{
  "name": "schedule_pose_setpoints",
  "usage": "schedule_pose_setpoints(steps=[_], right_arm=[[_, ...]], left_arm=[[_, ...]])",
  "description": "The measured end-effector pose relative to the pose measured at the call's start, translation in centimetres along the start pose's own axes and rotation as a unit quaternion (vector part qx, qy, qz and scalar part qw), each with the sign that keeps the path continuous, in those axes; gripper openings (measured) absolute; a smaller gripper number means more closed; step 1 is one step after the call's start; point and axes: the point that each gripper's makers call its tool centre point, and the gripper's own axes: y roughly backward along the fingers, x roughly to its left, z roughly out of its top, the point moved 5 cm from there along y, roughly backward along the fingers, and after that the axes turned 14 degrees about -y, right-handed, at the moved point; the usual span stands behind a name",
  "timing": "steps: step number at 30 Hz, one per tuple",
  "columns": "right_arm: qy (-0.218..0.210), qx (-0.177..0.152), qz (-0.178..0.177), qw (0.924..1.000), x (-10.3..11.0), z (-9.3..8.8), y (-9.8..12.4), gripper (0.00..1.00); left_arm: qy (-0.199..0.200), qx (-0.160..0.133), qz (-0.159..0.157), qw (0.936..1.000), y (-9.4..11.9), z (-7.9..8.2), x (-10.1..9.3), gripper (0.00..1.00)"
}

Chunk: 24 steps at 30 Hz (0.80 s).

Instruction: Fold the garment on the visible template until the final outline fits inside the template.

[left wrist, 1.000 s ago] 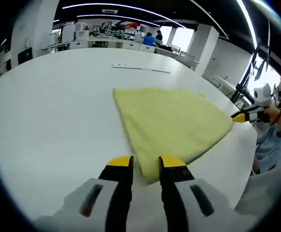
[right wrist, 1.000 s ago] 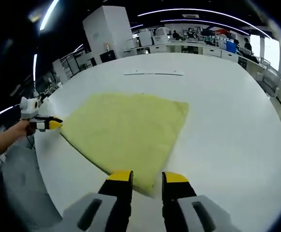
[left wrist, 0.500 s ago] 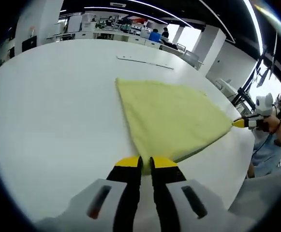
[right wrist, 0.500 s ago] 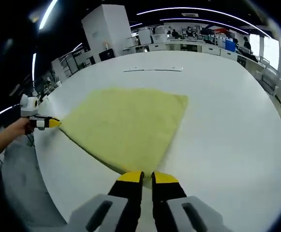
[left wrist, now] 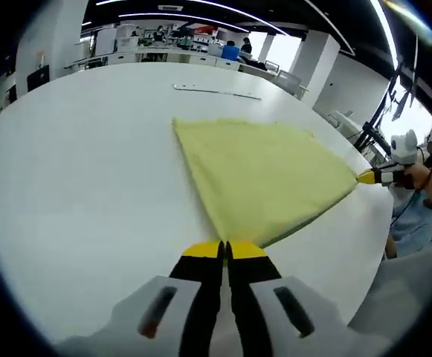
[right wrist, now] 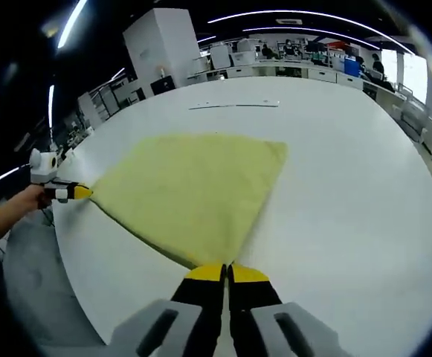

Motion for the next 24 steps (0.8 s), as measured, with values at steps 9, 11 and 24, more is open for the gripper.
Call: schedule_pose_setpoints(steps=[9, 11, 24], right_arm=[[0.0, 0.002, 0.005, 1.0, 0.5, -0.7, 0.5, 0.0], [0.006, 0.002, 0.004, 1.0, 0.7, -0.7, 0.7, 0.0], [0.012, -0.002, 0.009, 0.9999, 1.2, -1.4, 0.9, 0.0]], left_arm=[[-0.011, 0.0, 0.003, 0.9999, 0.8, -0.6, -0.2, 0.0], [-0.013, 0.002, 0.001, 0.9999, 1.0, -0.8, -0.3, 0.0], [0.007, 0.0, 0.002, 1.0, 1.8, -1.5, -0.4, 0.0]])
